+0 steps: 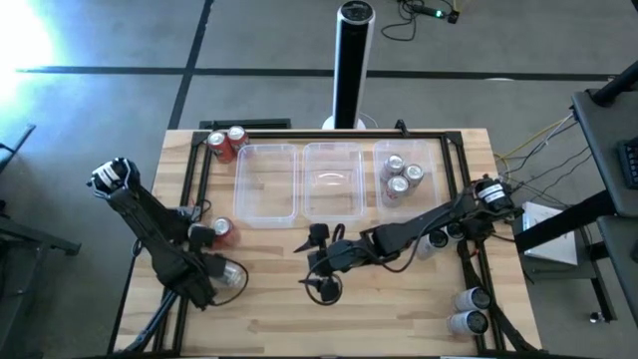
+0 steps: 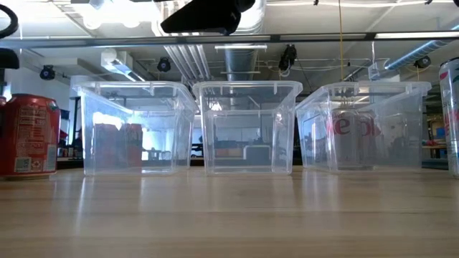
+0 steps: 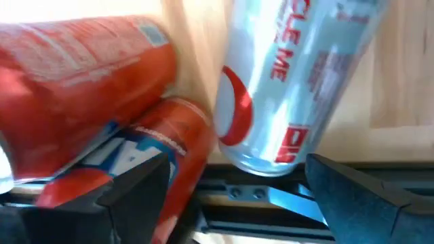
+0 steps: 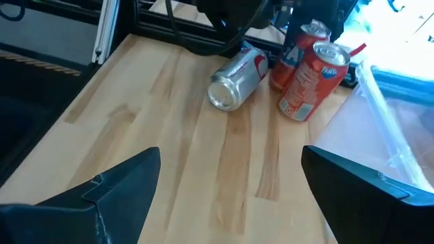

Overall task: Sort soda cans
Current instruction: Put the red-silver soda can into the right transparent bin

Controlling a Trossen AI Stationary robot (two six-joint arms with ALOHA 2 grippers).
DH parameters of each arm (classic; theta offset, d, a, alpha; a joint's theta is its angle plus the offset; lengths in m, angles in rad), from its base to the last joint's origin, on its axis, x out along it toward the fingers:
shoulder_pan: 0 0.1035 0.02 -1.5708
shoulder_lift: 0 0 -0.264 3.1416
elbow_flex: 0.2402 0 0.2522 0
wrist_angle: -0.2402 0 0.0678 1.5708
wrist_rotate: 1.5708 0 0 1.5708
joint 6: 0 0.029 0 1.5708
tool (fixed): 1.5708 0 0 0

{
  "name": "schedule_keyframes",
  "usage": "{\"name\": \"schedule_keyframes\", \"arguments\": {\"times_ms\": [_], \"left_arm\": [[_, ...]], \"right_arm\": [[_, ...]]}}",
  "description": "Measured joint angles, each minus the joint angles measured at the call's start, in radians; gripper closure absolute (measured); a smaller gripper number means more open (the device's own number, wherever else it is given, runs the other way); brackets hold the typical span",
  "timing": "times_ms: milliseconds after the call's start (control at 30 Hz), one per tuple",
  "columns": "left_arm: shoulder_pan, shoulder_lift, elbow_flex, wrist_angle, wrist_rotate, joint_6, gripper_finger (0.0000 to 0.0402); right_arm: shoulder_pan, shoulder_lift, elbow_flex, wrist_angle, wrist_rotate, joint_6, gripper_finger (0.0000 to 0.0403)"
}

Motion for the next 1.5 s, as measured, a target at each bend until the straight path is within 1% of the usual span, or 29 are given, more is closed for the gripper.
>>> {"name": "schedule_keyframes", "arguments": {"times_ms": [100, 300, 467, 567, 667, 800, 967, 1033, 1100, 1200, 1267, 1333, 1433, 1500], "left_arm": [[0.0, 0.007, -0.006, 0.034, 0.038, -0.004, 0.0074], [-0.003, 0.019, -0.025, 0.143, 0.039, 0.023, 0.0074], [-0.003, 0.013, -0.09, 0.189, 0.039, 0.032, 0.0074], [-0.003, 0.01, -0.137, 0.27, 0.037, 0.032, 0.0074], [-0.003, 0.021, -0.169, 0.33, 0.014, -0.003, 0.0074], [-0.001, 0.059, -0.162, 0.365, 0.011, -0.049, 0.0077], [-0.001, 0.119, -0.147, 0.444, 0.076, -0.088, 0.0099], [-0.001, 0.139, -0.146, 0.491, 0.091, -0.108, 0.0103], [-0.002, 0.154, -0.139, 0.498, 0.089, -0.128, 0.0103], [-0.003, 0.159, -0.113, 0.491, 0.057, -0.146, 0.0105], [-0.003, 0.151, -0.084, 0.482, 0.025, -0.152, 0.011], [-0.002, 0.141, -0.051, 0.457, -0.016, -0.16, 0.0113], [-0.002, 0.118, 0.004, 0.452, -0.11, -0.181, 0.0113], [0.0, 0.111, 0.034, 0.434, -0.183, -0.203, 0.0113]], "right_arm": [[0.0, 0.001, 0.0, -0.001, 0.0, 0.019, 0.005], [0.0, 0.0, -0.001, 0.009, 0.0, 0.031, 0.0049], [0.0, 0.0, -0.001, 0.009, 0.0, 0.077, 0.0049], [0.002, 0.0, -0.001, 0.005, 0.0, 0.095, 0.005], [0.004, 0.0, -0.001, 0.001, -0.001, 0.097, 0.0051], [0.005, 0.0, 0.002, 0.001, -0.001, 0.097, 0.0054], [0.005, 0.0, 0.003, 0.001, -0.005, 0.097, 0.0061], [0.007, 0.0, 0.003, 0.001, -0.028, 0.096, 0.0062], [0.011, 0.0, 0.003, 0.0, -0.049, 0.092, 0.0062], [0.022, 0.0, 0.003, -0.001, -0.042, 0.078, 0.006], [0.036, -0.001, 0.014, -0.026, 0.009, 0.063, 0.0062], [0.052, -0.001, 0.048, -0.086, 0.077, 0.046, 0.0065], [0.076, -0.004, 0.123, -0.195, 0.16, 0.041, 0.0066], [0.087, -0.006, 0.16, -0.235, 0.195, 0.083, 0.0067]]}}
